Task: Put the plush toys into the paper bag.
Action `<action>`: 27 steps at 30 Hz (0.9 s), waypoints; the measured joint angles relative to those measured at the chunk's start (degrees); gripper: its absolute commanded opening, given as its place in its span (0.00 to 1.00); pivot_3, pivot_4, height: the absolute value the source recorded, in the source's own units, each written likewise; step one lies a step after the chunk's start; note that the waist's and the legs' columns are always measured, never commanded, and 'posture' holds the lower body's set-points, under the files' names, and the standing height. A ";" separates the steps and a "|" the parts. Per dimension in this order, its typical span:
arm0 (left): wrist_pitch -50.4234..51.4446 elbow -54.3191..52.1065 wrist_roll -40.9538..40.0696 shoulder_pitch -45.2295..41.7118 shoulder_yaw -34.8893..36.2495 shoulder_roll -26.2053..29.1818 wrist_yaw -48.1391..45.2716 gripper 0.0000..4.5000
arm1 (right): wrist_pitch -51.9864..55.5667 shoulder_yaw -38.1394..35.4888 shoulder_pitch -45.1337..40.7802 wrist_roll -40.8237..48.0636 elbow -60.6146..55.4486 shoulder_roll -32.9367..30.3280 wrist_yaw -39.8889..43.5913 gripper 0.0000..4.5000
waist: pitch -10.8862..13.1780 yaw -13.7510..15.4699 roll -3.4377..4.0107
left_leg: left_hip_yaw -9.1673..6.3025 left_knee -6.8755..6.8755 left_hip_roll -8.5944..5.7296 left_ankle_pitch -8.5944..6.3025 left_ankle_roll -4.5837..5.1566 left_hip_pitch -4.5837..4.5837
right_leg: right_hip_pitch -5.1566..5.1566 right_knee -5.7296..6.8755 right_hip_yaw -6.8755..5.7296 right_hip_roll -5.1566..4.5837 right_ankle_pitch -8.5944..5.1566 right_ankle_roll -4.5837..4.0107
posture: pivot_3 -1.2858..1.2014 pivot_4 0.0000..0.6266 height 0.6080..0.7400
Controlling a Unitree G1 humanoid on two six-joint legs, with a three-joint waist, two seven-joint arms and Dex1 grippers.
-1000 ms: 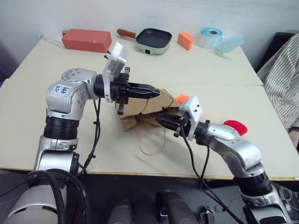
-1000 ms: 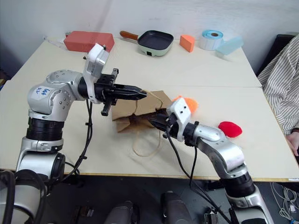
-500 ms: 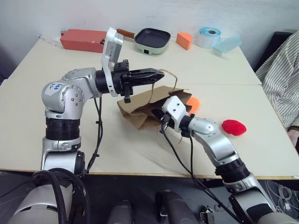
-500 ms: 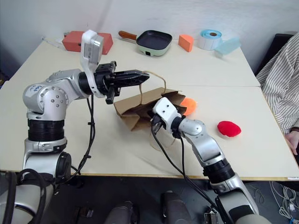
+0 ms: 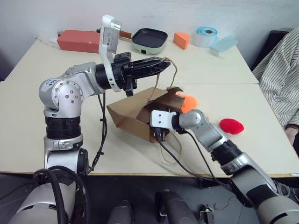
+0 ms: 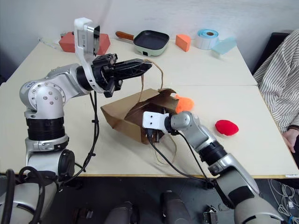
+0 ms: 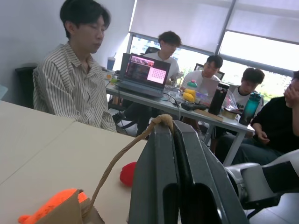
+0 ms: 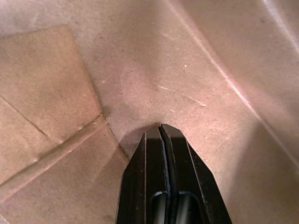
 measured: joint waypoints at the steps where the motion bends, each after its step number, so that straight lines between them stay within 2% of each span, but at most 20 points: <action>1: -0.14 -0.72 -0.07 0.45 -0.80 0.23 -0.68 0.00 | 1.17 -0.03 -1.18 1.18 1.38 0.61 3.23 0.00 | 0.00 -0.04 0.00 | 0.00 0.00 0.00 0.00 0.00 0.00 | 0.00 0.00 0.00 0.00 0.00 0.00 | 0.52 0.24 1.00; 4: -1.00 -3.02 -0.07 2.52 -2.98 1.13 -2.52 0.00 | 5.61 -1.29 -3.48 4.69 6.39 4.23 9.26 0.00 | 0.00 -0.46 0.00 | -0.02 0.01 0.01 0.01 -0.02 0.01 | 0.01 0.05 -0.01 0.00 0.00 0.00 | 0.52 0.24 1.00; 7: -1.73 -4.20 -0.06 3.73 -3.91 1.36 -3.08 0.00 | 11.25 -4.92 -4.97 8.02 12.12 8.79 9.99 0.00 | 0.00 -0.96 0.00 | -0.03 0.03 0.01 0.02 -0.03 0.01 | 0.01 0.08 -0.02 -0.01 0.00 0.00 | 0.52 0.24 1.00; 12: -2.47 -5.55 -0.09 4.38 -3.91 1.43 -2.22 0.00 | 22.27 -14.65 -5.81 15.21 15.73 15.76 5.22 0.00 | 0.01 -1.20 0.02 | -0.05 0.01 0.02 0.05 -0.08 0.00 | -0.01 0.14 -0.02 -0.01 0.00 0.00 | 0.52 0.24 1.00; 17: -2.64 -5.81 -0.16 4.43 -3.60 1.44 -0.53 0.00 | 29.52 -20.29 -6.14 18.28 16.52 21.09 -3.02 0.00 | 0.01 -1.22 0.02 | -0.05 0.00 0.01 0.05 -0.09 0.00 | -0.02 0.14 -0.02 -0.03 0.00 0.00 | 0.52 0.24 1.00; 21: -3.83 -5.65 -0.16 4.42 -3.36 1.29 0.36 0.00 | 27.59 -18.44 -6.01 15.15 19.28 22.87 -9.04 0.00 | 0.01 -1.23 0.03 | -0.04 -0.01 0.00 0.06 -0.10 -0.01 | -0.03 0.13 -0.01 -0.03 0.00 0.00 | 0.52 0.24 1.00; 27: -3.99 -0.38 -1.48 0.03 0.55 0.74 3.30 0.00 | 13.13 -9.05 -5.28 5.43 18.95 21.37 -12.40 0.00 | -0.02 -1.16 0.06 | -0.04 0.02 -0.05 0.06 -0.11 0.08 | 0.06 0.16 0.00 -0.07 0.00 0.00 | 0.52 0.24 1.00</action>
